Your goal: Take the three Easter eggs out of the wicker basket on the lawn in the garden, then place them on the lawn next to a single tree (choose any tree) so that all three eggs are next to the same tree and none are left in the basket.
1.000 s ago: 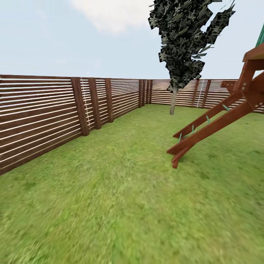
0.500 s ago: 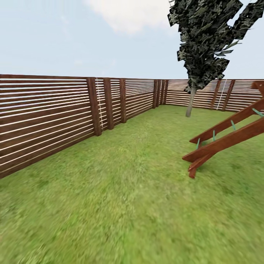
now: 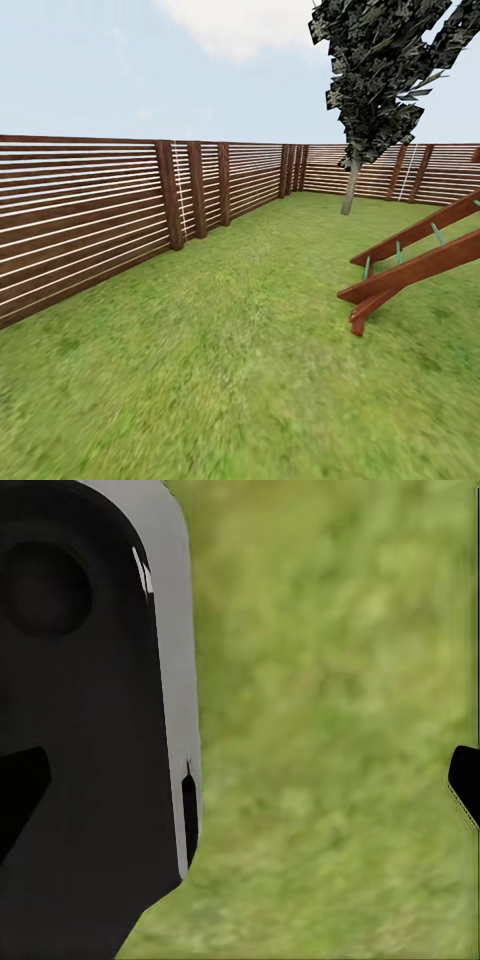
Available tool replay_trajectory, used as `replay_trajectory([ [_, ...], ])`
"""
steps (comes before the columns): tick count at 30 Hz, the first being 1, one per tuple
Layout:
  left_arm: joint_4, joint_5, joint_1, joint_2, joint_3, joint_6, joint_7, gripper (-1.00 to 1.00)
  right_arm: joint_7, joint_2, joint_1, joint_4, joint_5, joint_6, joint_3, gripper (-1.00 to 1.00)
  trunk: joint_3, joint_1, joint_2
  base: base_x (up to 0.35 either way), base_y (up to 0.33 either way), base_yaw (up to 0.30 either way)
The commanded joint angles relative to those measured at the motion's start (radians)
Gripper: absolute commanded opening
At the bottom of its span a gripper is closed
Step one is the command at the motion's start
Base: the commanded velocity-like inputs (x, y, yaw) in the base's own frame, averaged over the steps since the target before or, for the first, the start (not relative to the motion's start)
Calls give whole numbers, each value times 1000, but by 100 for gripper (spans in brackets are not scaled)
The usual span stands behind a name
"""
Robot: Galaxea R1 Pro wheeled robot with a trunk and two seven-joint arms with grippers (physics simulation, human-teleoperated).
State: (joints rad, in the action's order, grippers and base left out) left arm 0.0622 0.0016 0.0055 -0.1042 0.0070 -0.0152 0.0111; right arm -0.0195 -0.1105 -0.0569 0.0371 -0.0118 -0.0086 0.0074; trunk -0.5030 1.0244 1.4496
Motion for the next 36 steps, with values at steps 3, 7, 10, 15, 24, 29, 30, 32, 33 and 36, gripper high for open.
replay_trajectory([
  [3, 2, 0, 1, 0, 1, -2, 1, 100, -2, 0, -1, 3, -1, -1, 1, 100, -1, 1, 0, 335, 0, 0],
  [7, 2, 0, 1, 0, 1, -2, 1, 100, -2, 0, -1, 3, -2, -1, 0, 100, -1, 1, 0, 335, 0, 0],
  [10, 2, 0, 1, 0, 1, -2, 1, 100, -2, 0, -1, 3, -2, -1, 1, 100, -1, 1, 0, 335, 0, 0],
  [15, 2, 0, 1, 0, 1, -2, 1, 100, -2, 0, -1, 3, -1, -1, 1, 100, -1, 1, 0, 335, 0, 0],
  [24, 2, 0, 1, 0, 1, -2, 1, 100, -2, 0, -1, 3, -1, -1, 1, 100, -1, 1, 0, 335, 0, 0],
  [29, 2, 0, 1, 0, 1, -2, 1, 100, -2, 0, -1, 2, -1, -1, 1, 100, -1, 1, 0, 335, 0, 0],
  [30, 2, 0, 1, 0, 1, -2, 1, 100, -2, 0, -1, 2, -1, -1, 1, 100, -1, 1, 0, 335, 0, 0],
  [32, 2, 0, 1, 0, 1, -2, 1, 100, -2, 0, -1, 2, 0, -1, 1, 100, -1, 1, 0, 335, 0, 0],
  [33, 2, 0, 1, 0, 1, -2, 1, 100, -2, 0, -1, 3, 0, -1, 1, 100, -1, 1, 0, 335, 0, 0],
  [36, 2, 0, 1, 0, 1, -2, 1, 100, -2, 0, -1, 3, 0, -1, 1, 100, -1, 1, 0, 335, 0, 0],
])
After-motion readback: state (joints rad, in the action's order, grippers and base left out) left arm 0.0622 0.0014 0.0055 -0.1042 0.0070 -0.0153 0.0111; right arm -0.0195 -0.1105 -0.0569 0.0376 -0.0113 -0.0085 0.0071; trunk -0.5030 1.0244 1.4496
